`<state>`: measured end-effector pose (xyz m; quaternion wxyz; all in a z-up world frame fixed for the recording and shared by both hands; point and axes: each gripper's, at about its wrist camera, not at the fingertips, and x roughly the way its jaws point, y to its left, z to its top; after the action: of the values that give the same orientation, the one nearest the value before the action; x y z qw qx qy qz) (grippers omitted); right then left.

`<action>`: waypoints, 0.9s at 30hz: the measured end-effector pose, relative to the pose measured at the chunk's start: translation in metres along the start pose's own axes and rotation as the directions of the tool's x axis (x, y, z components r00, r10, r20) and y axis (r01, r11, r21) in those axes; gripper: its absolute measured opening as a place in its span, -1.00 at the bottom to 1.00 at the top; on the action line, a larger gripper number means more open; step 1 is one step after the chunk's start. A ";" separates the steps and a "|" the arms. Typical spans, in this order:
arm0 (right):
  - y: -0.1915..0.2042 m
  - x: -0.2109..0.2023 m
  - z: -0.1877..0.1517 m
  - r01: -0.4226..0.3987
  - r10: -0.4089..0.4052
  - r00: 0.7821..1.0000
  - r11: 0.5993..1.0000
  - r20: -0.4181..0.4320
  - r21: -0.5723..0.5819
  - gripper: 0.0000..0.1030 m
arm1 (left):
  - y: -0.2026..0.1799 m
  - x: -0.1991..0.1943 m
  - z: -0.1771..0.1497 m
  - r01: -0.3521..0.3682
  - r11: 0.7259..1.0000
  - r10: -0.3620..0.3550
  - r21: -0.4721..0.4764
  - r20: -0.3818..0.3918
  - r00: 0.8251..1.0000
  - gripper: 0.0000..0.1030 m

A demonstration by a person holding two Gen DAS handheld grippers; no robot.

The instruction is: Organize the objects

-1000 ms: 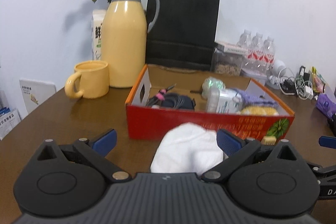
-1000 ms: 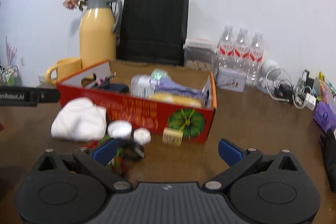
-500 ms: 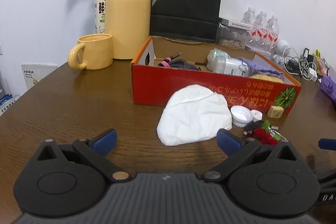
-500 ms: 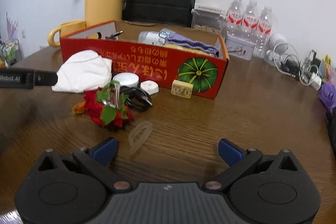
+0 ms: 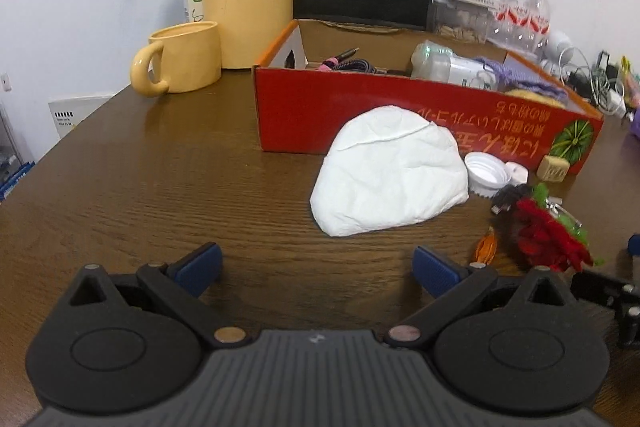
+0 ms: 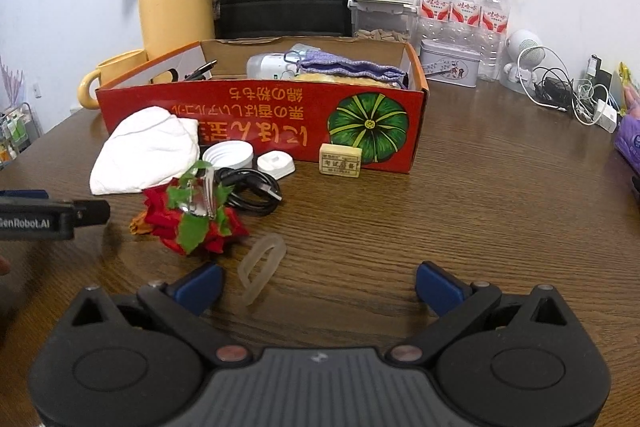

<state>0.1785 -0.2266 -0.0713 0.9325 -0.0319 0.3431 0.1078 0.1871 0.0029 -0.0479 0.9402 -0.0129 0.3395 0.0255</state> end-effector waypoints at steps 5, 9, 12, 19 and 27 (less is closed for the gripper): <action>0.001 0.001 0.000 0.002 -0.002 1.000 1.000 0.000 0.002 1.00 | 0.000 0.000 -0.001 -0.004 1.000 0.004 0.006 -0.002 1.000 1.00; 0.001 -0.001 0.000 -0.006 0.006 1.000 1.000 0.009 0.001 0.88 | -0.001 0.001 -0.001 -0.004 1.000 0.004 0.005 -0.002 1.000 1.00; 0.003 -0.006 -0.001 -0.029 0.030 0.999 0.999 0.039 -0.017 0.32 | -0.001 0.001 -0.001 -0.004 1.000 0.004 0.005 -0.002 1.000 1.00; 0.000 -0.013 -0.001 -0.121 0.120 0.990 0.993 0.072 0.000 -0.92 | -0.001 0.001 -0.001 -0.004 1.000 0.004 0.005 -0.002 1.000 1.00; -0.009 -0.029 -0.005 -0.090 0.083 0.983 0.995 0.164 0.037 -0.98 | -0.001 0.000 -0.001 -0.004 1.000 0.004 0.006 -0.002 1.000 1.00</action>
<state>0.1561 -0.2409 -0.0568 0.9522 0.0124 0.2695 0.1430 0.1870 0.0016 -0.0486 0.9398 -0.0096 0.3405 0.0264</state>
